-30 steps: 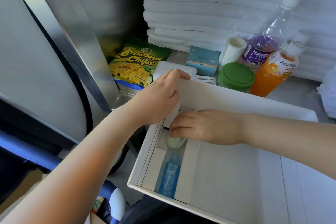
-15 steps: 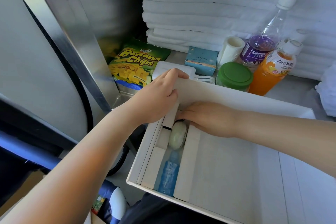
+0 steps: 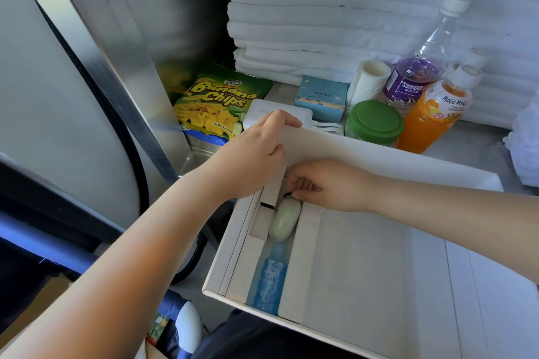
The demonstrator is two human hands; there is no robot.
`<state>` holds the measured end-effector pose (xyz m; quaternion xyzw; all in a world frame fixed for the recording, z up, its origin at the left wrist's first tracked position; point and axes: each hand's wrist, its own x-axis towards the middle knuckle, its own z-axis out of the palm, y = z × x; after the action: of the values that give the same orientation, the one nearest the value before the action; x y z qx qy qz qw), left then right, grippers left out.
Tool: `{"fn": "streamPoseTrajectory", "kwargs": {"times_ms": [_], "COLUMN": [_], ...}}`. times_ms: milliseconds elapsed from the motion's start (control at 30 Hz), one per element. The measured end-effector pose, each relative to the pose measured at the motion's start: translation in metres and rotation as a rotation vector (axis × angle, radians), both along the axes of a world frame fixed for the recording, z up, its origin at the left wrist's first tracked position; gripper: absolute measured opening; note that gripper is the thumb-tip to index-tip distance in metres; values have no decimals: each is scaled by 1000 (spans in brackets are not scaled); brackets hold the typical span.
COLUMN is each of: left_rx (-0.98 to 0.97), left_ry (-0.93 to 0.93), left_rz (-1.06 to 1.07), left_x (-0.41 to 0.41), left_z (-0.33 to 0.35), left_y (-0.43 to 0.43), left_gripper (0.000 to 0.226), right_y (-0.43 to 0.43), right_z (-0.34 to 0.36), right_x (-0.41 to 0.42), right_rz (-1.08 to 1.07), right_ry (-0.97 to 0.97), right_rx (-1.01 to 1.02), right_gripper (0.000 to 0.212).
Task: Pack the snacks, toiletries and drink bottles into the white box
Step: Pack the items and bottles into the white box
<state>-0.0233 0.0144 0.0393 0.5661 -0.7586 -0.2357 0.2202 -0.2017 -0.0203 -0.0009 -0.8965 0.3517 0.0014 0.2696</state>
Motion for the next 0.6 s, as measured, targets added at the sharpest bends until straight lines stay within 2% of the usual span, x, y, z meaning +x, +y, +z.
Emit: {"fn": "streamPoseTrajectory", "kwargs": {"times_ms": [133,233,400,533,600], "left_rx": [-2,3,9,0,3], "left_ry": [-11,-14,-8,-12,-5], "left_rz": [3,3,9,10,9], "left_x": [0,0,0,0,0], "left_z": [0,0,-1,-1,-1], "left_y": [0,0,0,0,0], "left_gripper": [37,37,37,37,37], "right_y": [2,0,-2,0,1], "right_z": [5,8,7,5,4], "right_x": [3,2,2,4,3], "right_rz": [54,54,24,84,110], "right_ry": [22,45,13,11,7], "right_rx": [-38,15,79,17,56], "right_gripper": [28,38,37,35,35]}}
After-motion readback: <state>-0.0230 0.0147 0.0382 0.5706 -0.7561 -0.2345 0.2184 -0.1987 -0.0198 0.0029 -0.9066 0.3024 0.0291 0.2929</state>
